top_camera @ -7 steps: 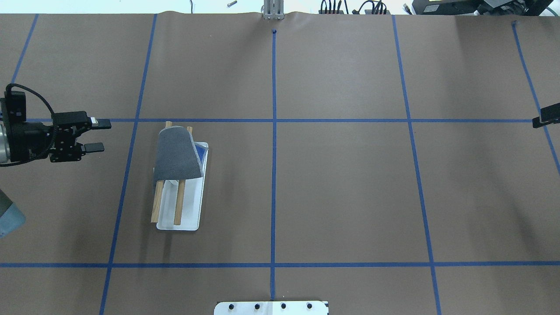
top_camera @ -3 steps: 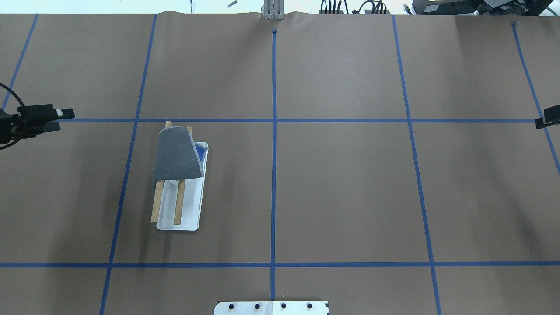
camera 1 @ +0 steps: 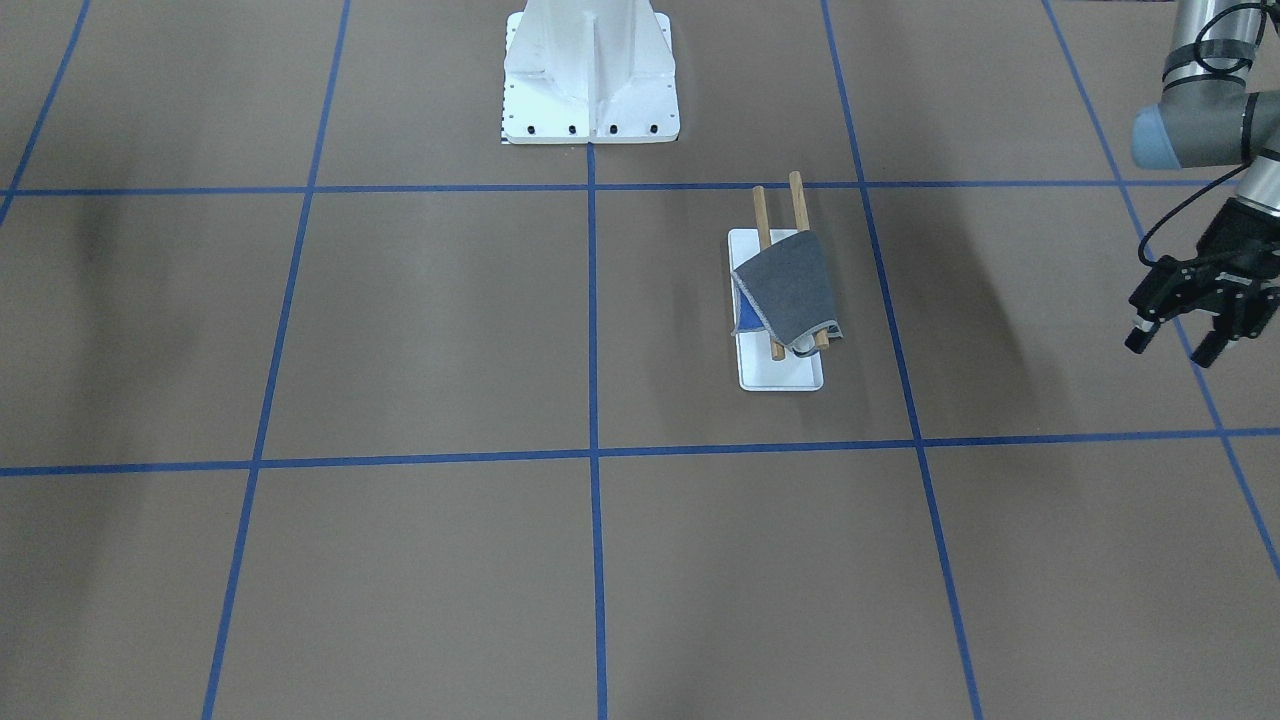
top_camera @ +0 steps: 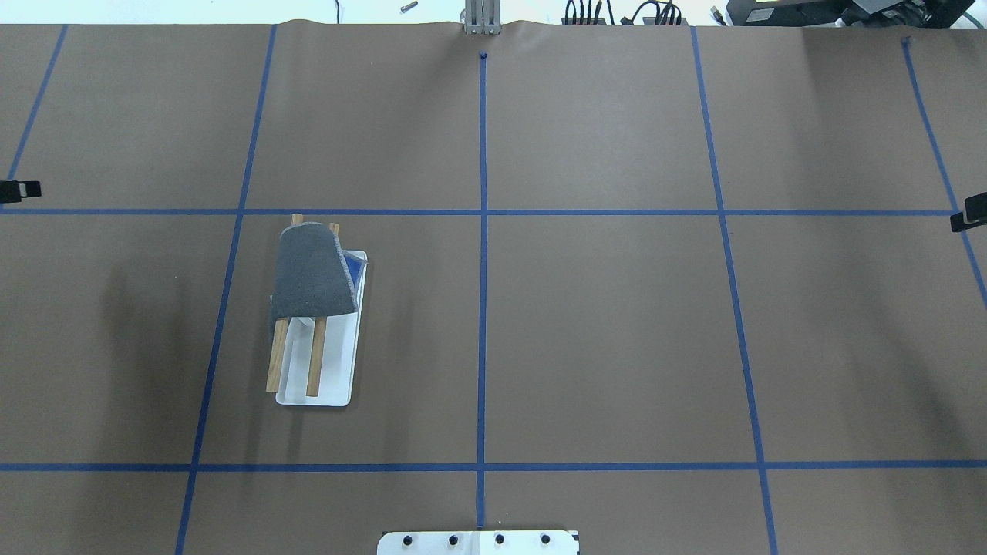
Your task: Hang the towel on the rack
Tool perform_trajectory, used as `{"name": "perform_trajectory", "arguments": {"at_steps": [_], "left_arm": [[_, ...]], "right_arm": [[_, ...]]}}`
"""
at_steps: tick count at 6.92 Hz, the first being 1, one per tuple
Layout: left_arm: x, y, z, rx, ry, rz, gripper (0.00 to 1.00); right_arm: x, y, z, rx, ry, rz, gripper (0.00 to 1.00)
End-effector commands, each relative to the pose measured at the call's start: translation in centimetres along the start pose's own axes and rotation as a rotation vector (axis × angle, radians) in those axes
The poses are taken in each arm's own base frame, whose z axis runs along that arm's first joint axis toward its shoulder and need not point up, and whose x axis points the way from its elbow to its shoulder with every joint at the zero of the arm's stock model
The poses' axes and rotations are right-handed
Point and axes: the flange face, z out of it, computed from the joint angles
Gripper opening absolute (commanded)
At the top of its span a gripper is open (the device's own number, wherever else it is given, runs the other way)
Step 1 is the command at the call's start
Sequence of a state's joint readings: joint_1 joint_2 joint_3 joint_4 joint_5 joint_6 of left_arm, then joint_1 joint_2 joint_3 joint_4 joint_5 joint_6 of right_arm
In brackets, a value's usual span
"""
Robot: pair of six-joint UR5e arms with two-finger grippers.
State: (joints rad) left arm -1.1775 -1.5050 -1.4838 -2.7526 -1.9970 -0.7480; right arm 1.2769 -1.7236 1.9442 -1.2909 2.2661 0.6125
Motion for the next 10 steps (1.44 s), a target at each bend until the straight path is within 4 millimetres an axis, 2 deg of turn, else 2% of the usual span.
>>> {"name": "perform_trajectory", "arguments": {"at_steps": [1,2,4,6,7,8,9,10], "left_arm": [[-7.2,-2.9,-2.7,-0.119,-0.207,0.280,0.98],[-7.8,-3.8,-4.0,-0.250,-0.202,0.235,0.98],[-5.5,-5.9,-5.2,-0.459,-0.177,0.130,0.98],[-5.3,-5.1,-5.5,-0.594,-0.123,0.155,0.98],[-5.4,-4.3,-5.4,-0.611,-0.078,0.125,0.98],[-5.7,-3.9,-5.3,-0.619,-0.076,0.117,0.98],[-5.3,-4.2,-5.1,-0.618,-0.052,0.096,0.98],[-5.2,-4.2,-4.7,-0.626,-0.014,0.043,0.98]], "right_arm": [[2.0,-0.3,0.7,-0.011,0.017,-0.026,1.00],[3.3,-0.4,1.4,-0.023,0.028,-0.053,1.00],[6.8,-0.7,2.0,-0.041,0.029,-0.077,1.00],[10.6,-0.5,3.3,-0.077,0.024,-0.095,1.00],[11.6,-0.3,3.1,-0.090,-0.023,-0.082,1.00],[10.8,-0.9,2.2,-0.093,-0.031,-0.071,1.00],[8.6,-2.9,1.3,-0.111,-0.025,-0.060,1.00],[6.8,-3.8,1.2,-0.141,-0.010,-0.053,1.00]]}}
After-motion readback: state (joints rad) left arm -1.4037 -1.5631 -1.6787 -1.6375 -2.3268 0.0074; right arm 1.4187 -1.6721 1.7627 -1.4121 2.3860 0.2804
